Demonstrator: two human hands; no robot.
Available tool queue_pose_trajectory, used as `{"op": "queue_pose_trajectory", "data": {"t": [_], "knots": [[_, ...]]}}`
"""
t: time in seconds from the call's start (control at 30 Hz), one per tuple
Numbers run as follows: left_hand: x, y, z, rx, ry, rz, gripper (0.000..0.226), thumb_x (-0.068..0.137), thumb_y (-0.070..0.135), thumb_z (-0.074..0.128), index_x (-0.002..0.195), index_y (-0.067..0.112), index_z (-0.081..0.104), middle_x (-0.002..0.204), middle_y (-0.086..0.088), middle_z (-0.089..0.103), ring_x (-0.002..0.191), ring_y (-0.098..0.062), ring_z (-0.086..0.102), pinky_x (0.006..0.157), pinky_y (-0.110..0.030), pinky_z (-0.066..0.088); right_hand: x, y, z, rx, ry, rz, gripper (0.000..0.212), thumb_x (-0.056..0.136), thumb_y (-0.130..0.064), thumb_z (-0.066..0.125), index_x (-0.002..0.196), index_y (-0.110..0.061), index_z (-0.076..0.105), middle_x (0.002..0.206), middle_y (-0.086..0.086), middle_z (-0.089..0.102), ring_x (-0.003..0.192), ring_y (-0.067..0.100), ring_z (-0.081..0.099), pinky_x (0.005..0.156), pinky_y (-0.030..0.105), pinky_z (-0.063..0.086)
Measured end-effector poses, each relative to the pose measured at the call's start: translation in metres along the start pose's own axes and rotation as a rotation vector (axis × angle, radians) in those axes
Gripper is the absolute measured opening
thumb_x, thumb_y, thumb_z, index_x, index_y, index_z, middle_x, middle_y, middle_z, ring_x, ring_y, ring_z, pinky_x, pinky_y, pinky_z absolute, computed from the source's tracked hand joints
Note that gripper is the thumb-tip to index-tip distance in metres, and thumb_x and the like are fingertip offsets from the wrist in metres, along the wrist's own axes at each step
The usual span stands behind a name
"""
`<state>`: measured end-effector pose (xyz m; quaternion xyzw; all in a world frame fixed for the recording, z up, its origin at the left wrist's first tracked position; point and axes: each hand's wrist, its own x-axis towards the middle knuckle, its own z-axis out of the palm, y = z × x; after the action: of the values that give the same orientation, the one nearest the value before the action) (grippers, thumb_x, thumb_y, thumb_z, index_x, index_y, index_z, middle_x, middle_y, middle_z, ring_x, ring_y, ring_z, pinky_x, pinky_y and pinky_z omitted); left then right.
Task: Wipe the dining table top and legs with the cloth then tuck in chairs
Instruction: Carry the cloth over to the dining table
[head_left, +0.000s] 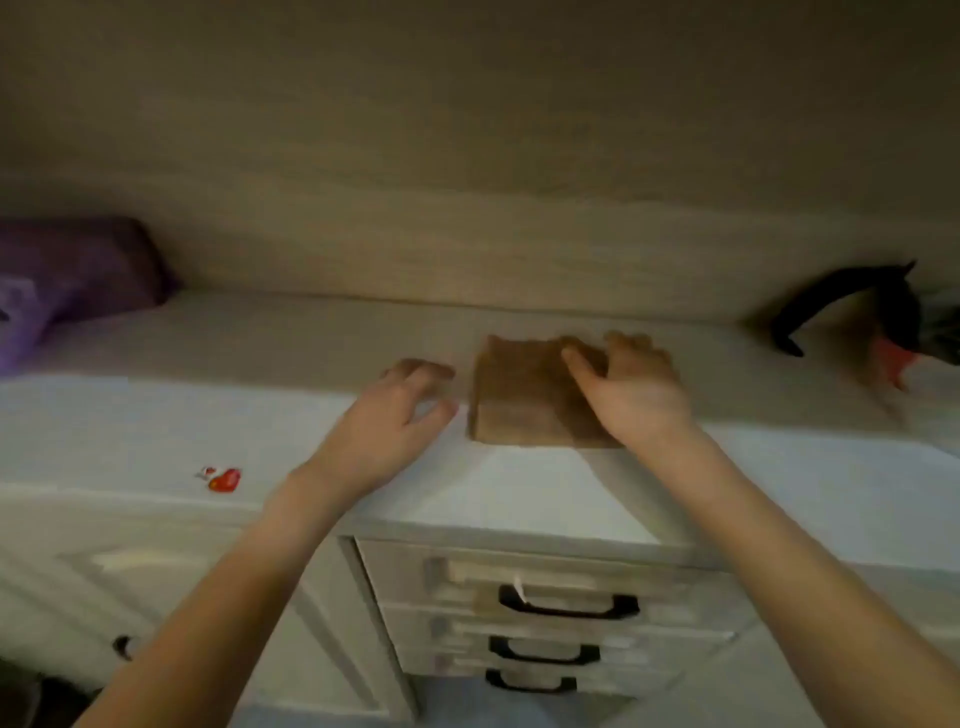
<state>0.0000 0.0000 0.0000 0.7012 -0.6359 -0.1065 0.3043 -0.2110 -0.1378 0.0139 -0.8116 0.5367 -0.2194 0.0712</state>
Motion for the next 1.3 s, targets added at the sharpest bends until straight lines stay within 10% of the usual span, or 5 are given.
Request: {"op": "queue_pose_trajectory", "data": {"t": [0.07, 0.23, 0.67, 0.93, 1.3], "knots": [[0.006, -0.007, 0.0, 0.051, -0.03, -0.014, 0.071, 0.075, 0.064, 0.03, 0.13, 0.025, 0.051, 0.131, 0.004, 0.049, 0.121, -0.017, 0.045, 0.101, -0.028, 0.035, 0.002, -0.009, 0.011, -0.27, -0.059, 0.116, 0.083, 0.083, -0.077, 0.023, 0.107, -0.009, 0.065, 0.114, 0.015, 0.061, 0.106, 0.036, 0.052, 0.085, 0.039, 0.043], [0.011, -0.021, 0.01, 0.158, -0.018, 0.06, 0.068, 0.076, 0.062, 0.028, 0.127, 0.024, 0.053, 0.128, 0.004, 0.052, 0.121, -0.02, 0.042, 0.102, -0.032, 0.036, 0.006, -0.023, 0.015, -0.191, -0.128, 0.129, 0.053, 0.091, -0.056, 0.052, 0.104, -0.006, 0.065, 0.109, 0.014, 0.066, 0.103, 0.031, 0.061, 0.078, 0.032, 0.045], [-0.033, -0.002, -0.016, -0.285, 0.244, -0.084, 0.025, 0.085, 0.037, 0.052, 0.103, 0.025, 0.066, 0.101, 0.012, 0.068, 0.097, 0.001, 0.062, 0.086, -0.017, 0.046, -0.033, -0.036, -0.027, 0.994, -0.136, 0.085, 0.008, 0.084, -0.023, 0.073, 0.09, -0.019, 0.068, 0.079, -0.007, 0.073, 0.066, -0.001, 0.067, 0.055, 0.013, 0.048], [-0.188, 0.012, 0.002, -0.525, 0.666, -0.401, 0.023, 0.089, 0.021, 0.051, 0.106, 0.014, 0.065, 0.103, 0.003, 0.069, 0.104, -0.01, 0.063, 0.091, -0.024, 0.049, -0.124, -0.062, -0.015, 1.238, -0.547, -0.103, 0.012, 0.081, -0.02, 0.069, 0.093, -0.022, 0.07, 0.089, -0.006, 0.076, 0.082, 0.01, 0.071, 0.069, 0.026, 0.057], [-0.474, 0.032, 0.131, -0.483, 0.829, -1.183, 0.014, 0.084, 0.034, 0.054, 0.093, 0.032, 0.065, 0.096, 0.013, 0.068, 0.091, -0.011, 0.064, 0.082, -0.024, 0.05, -0.291, -0.059, 0.127, 0.852, -1.055, -0.238, 0.009, 0.086, -0.016, 0.071, 0.093, -0.02, 0.067, 0.089, -0.007, 0.072, 0.087, 0.012, 0.067, 0.079, 0.029, 0.053]]}}
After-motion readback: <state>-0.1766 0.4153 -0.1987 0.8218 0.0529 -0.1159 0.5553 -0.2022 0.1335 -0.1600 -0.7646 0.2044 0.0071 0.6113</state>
